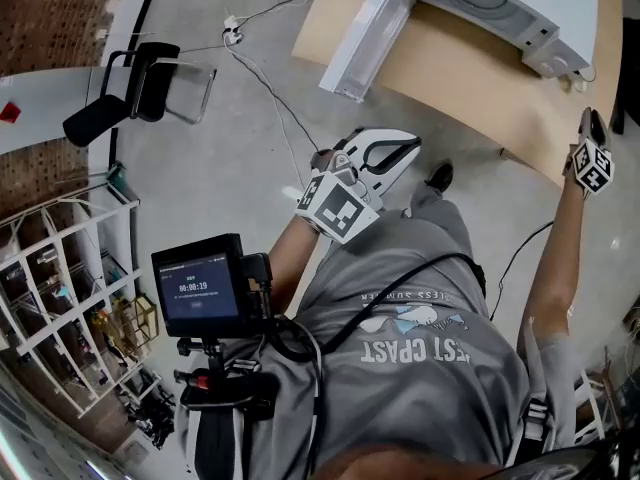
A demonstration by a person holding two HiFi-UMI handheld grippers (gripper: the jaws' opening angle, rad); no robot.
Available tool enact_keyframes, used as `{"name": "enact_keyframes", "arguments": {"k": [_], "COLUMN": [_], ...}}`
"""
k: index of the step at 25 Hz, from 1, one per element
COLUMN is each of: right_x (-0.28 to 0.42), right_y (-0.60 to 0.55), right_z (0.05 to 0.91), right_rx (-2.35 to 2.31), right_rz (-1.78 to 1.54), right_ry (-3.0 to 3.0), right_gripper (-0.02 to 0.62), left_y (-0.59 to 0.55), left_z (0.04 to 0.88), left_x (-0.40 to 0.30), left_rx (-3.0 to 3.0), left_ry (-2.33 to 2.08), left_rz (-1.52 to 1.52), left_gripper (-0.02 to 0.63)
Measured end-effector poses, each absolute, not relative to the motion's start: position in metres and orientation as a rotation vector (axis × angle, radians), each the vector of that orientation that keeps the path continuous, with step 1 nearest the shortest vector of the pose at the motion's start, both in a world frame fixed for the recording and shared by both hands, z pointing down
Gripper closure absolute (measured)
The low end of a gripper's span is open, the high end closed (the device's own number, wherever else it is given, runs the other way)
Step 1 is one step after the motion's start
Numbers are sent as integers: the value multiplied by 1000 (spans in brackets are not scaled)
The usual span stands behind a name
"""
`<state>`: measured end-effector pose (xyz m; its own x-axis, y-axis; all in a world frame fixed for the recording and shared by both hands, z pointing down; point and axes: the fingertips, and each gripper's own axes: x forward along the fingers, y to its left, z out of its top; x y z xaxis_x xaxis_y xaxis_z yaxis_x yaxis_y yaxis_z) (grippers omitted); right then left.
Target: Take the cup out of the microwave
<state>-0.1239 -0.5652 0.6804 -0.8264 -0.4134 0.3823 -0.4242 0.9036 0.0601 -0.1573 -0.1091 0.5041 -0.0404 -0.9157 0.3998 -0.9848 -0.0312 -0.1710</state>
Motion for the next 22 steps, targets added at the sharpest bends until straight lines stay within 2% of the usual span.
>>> {"name": "enact_keyframes", "arguments": {"k": [5, 7, 22], "right_x": [-108, -94, -58], "right_y": [-516, -471, -249], "right_z": [635, 587, 408], "right_rx": [631, 639, 440], "right_rz": [35, 0, -166], "right_ry": [-2742, -2774, -3016], "right_gripper": [528, 583, 583], "left_y": [-72, -34, 99], "left_z": [502, 480, 437], "left_x": [-147, -138, -116], "left_rx": [2100, 2134, 2335], "left_ry": [-2084, -2095, -2165], "left_rz": [584, 562, 609], "left_gripper": [563, 563, 563]}}
